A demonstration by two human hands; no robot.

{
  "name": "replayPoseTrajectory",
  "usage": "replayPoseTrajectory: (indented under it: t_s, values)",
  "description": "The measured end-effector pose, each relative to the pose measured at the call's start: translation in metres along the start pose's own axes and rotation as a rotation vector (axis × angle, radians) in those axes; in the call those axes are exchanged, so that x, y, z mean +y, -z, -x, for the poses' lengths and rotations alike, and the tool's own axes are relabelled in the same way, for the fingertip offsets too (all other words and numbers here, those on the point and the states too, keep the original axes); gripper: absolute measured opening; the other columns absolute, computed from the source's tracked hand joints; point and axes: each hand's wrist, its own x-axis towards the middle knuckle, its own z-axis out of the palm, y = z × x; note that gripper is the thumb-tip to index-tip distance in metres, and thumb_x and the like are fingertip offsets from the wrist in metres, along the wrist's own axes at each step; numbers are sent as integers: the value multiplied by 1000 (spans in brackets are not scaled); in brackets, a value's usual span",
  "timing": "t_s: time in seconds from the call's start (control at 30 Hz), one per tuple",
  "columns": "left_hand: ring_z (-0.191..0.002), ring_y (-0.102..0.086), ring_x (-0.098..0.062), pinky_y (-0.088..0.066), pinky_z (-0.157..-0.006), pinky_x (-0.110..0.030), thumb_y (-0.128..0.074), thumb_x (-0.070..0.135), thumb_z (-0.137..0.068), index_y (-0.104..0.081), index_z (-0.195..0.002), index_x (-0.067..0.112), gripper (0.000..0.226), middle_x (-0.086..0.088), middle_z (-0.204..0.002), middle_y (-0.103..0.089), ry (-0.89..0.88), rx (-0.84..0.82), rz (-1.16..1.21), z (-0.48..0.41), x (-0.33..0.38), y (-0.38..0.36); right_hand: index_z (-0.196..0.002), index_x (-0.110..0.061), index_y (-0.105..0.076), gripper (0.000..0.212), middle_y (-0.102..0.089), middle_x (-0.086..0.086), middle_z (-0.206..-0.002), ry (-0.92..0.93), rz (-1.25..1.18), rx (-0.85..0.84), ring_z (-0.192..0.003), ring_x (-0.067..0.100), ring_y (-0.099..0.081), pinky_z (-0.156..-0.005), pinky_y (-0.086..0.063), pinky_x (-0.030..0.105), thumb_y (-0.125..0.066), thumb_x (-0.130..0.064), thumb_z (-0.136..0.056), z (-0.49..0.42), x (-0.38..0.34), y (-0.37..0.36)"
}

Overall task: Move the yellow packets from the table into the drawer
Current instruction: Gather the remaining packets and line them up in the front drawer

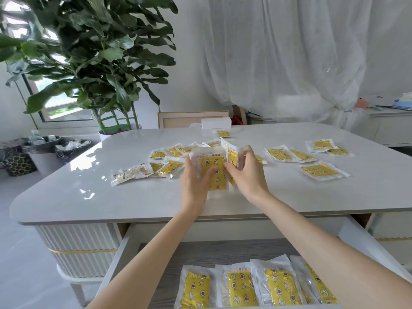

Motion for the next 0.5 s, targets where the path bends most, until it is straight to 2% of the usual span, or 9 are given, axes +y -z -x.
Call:
replayPoseTrajectory:
  t_s: [0.03, 0.07, 0.17, 0.23, 0.3, 0.37, 0.4, 0.47, 0.5]
  values:
    - [-93, -63, -22, -57, -77, -40, -72, 24, -82, -41, -113, 24, 43, 7, -97, -63, 1, -42, -13, 1, 0, 3, -74, -28, -30, 39, -37, -5, -64, 15, 3, 2, -56, 11, -41, -51, -33, 21, -66, -21, -88, 1, 0, 0]
    - [-97, -63, -22, -56, -79, -42, -74, 23, -80, -39, -116, 22, 50, 8, -100, -62, 10, -84, -18, 1, -1, 5, -74, -28, -31, 39, -37, -5, -63, 29, 5, -2, -55, 10, -40, -50, -32, 18, -66, -20, -88, 2, 2, 1]
    - [-115, -50, -15, -43, -89, -30, -79, 19, -75, -23, -139, 14, 85, 11, -118, -50, 28, -190, -143, 4, -4, 13, -84, -22, -38, 32, -44, -6, -65, 53, 38, -28, -57, 8, -44, -50, -35, 14, -70, -20, -86, 7, 7, 5]
    - [-119, -41, -10, -36, -92, -26, -78, 20, -76, -15, -145, 14, 94, 12, -124, -43, 72, -198, -161, 3, -11, 19, -95, -18, -43, 31, -55, -6, -81, 21, 37, -37, -72, 6, -53, -56, -38, 9, -72, -22, -84, 7, 11, 7]
    - [-120, -41, -8, -36, -98, -27, -78, 24, -77, -15, -146, 17, 93, 13, -129, -43, 139, -200, -122, 1, -13, 25, -97, -20, -48, 27, -61, -6, -93, -27, -9, -48, -78, 1, -56, -58, -39, 5, -71, -20, -84, 8, 13, 10]
    - [-124, -48, -14, -41, -105, -38, -80, 34, -71, -26, -140, 26, 88, 8, -135, -49, 195, -221, -71, -2, -13, 28, -97, -21, -54, 18, -67, -3, -95, -61, -18, -81, -75, 1, -61, -56, -40, 4, -68, -17, -86, 8, 16, 11]
    - [-122, -51, -15, -43, -103, -41, -81, 35, -70, -33, -133, 29, 80, 7, -132, -53, 194, -226, -57, -2, -14, 29, -100, -20, -58, 15, -69, -1, -96, -71, 22, -88, -76, 6, -63, -58, -41, 7, -66, -17, -87, 9, 18, 11]
    - [-120, -52, -13, -43, -101, -34, -79, 25, -75, -38, -128, 29, 67, 8, -126, -54, 164, -216, -50, 0, -11, 28, -100, -14, -64, 12, -72, 2, -96, -77, 125, -55, -83, 16, -65, -66, -44, 21, -64, -17, -88, 10, 19, 12]
    - [-119, -51, -13, -43, -100, -30, -78, 21, -76, -39, -129, 26, 66, 7, -125, -54, 155, -199, -44, 0, -12, 28, -96, -11, -65, 11, -72, 3, -93, -87, 147, -22, -84, 18, -64, -68, -43, 24, -64, -18, -88, 10, 19, 13]
